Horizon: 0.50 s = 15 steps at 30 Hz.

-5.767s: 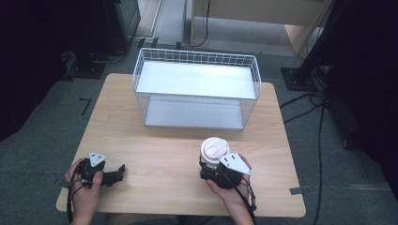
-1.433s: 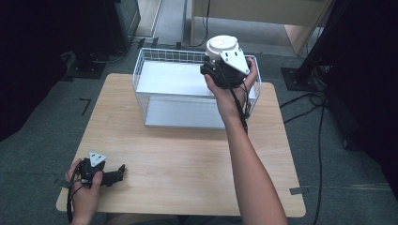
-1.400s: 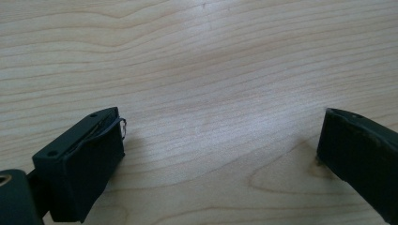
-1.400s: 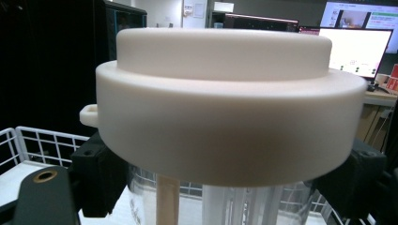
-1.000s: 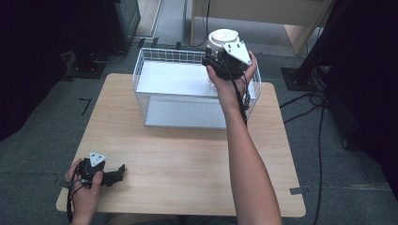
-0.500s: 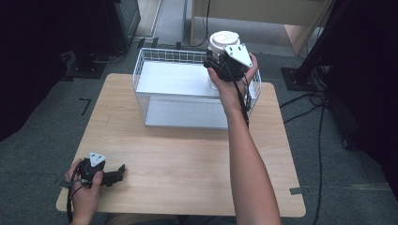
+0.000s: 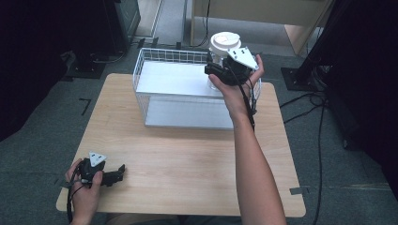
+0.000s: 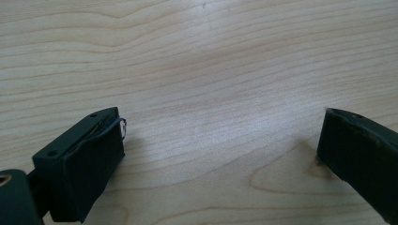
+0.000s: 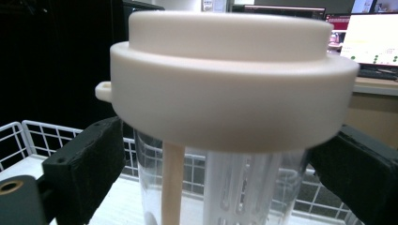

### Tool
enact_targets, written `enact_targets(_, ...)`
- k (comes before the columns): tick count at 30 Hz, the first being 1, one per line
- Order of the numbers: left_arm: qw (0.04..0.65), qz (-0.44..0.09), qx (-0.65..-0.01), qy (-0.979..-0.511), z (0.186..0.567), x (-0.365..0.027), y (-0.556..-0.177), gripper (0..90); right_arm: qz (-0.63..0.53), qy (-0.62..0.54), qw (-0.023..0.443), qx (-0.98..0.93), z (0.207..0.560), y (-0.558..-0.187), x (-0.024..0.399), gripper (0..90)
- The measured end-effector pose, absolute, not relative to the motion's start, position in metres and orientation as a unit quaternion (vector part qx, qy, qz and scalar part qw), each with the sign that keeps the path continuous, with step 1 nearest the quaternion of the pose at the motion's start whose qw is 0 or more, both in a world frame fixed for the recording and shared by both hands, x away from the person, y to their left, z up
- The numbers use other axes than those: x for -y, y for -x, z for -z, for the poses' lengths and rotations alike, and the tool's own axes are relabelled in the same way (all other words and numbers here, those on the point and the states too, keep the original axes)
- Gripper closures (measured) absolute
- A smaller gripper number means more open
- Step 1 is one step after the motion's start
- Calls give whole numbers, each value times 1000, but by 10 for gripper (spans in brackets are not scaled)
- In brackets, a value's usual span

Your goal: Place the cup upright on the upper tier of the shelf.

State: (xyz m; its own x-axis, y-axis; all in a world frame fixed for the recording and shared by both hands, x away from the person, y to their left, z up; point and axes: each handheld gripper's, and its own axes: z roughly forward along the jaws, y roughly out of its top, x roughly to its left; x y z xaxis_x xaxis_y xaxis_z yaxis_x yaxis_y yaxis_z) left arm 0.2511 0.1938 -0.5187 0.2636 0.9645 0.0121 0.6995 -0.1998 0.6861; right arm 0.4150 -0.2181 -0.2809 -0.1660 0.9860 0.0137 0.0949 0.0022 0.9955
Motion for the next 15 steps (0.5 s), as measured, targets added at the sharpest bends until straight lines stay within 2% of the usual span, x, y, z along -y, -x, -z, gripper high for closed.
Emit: enact_targets(15, 290, -229, -562, -740, 519, -194, -251, 13, -528, -482, 413, -564, 295, -396, 220, 21)
